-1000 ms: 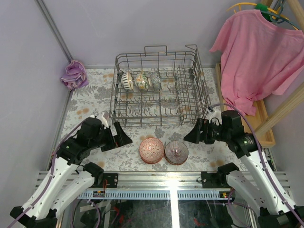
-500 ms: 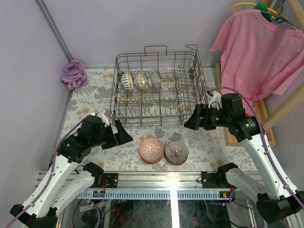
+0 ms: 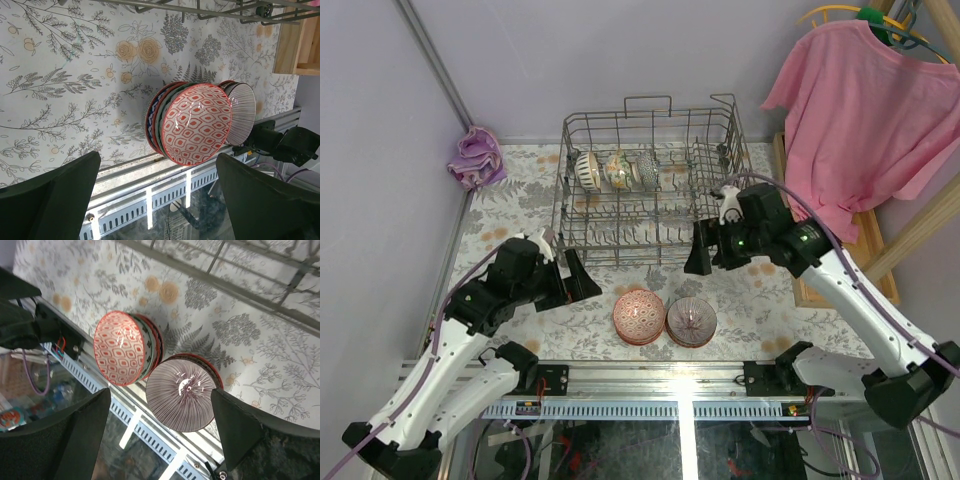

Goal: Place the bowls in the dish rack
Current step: Pick up the bowl from the center of the board.

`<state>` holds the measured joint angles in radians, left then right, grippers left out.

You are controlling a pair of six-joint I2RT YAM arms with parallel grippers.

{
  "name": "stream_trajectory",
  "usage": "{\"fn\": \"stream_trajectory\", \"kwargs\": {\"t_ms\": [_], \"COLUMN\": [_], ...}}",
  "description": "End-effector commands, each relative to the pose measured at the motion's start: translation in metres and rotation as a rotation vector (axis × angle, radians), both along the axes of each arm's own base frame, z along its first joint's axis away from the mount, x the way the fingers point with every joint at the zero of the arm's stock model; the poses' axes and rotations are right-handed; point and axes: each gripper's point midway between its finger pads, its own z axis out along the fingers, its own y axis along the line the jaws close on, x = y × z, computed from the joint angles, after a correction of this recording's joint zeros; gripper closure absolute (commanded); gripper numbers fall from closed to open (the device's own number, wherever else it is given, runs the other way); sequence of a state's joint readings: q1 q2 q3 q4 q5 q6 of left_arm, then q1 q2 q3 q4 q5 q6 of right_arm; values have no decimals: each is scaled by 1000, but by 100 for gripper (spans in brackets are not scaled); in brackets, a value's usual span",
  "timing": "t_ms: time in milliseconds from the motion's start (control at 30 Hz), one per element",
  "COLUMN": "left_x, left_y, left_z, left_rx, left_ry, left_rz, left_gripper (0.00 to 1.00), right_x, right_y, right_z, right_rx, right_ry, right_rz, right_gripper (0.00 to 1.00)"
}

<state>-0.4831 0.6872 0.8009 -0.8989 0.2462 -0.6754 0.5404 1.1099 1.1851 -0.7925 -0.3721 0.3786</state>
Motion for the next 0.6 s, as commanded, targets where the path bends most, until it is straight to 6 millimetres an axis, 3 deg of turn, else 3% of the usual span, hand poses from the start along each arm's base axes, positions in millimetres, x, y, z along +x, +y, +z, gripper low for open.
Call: {"fn": "stream_trajectory", "kwargs": {"t_ms": [0,100,267,567], "left_x": [0,-1,-3,-6], "left_y": [-12,-11,-11,-10], "left_z": [21,20,16,13], "left_rx": [-57,-57,-57,-64], "left_ry": [-64,-61,-52,-52], "left_rz": [-80,-77,-72,-71], "left_gripper": [0,0,0,0], "right_x": [-10,-27,-60,-87], "right_y": [16,27,42,49], "right_z": [7,-3,-39,-71], "right_rx": [-48,-68,-171,-308], "right_ry": [-40,-35,-14,-33], "right_rz": [29,56,94,85], "right_gripper": [13,18,24,34]}}
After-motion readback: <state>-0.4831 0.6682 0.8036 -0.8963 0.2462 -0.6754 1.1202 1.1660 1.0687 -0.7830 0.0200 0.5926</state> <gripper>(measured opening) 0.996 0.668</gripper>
